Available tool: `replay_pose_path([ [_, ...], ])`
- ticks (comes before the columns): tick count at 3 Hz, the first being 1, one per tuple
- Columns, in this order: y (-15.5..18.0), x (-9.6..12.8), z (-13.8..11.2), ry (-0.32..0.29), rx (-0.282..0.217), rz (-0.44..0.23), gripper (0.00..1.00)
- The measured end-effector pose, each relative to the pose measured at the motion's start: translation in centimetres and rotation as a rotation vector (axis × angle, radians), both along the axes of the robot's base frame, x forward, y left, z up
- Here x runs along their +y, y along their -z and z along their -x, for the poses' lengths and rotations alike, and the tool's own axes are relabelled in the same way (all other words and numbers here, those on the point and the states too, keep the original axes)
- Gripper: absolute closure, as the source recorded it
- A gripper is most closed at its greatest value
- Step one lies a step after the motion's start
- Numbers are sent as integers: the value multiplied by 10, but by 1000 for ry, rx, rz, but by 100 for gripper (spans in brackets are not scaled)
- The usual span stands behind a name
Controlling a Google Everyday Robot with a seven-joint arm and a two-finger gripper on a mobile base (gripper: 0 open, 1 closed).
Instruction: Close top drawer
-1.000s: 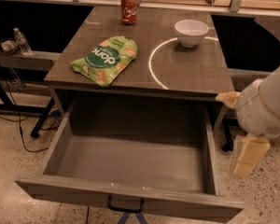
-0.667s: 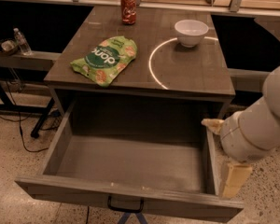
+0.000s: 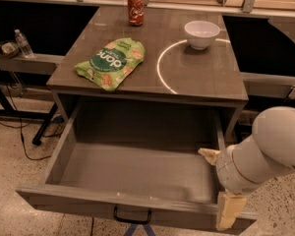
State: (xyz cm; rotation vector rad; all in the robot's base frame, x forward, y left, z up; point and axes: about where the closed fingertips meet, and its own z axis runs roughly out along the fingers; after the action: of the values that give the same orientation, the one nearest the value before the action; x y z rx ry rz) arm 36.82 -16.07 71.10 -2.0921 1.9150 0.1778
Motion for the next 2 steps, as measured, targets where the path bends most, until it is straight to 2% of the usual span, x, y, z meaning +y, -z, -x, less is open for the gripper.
replay_pose_path([
  [1,16,15,2,-1,1,-53,16],
  [2,19,32,-3,-3,-7,-101,40],
])
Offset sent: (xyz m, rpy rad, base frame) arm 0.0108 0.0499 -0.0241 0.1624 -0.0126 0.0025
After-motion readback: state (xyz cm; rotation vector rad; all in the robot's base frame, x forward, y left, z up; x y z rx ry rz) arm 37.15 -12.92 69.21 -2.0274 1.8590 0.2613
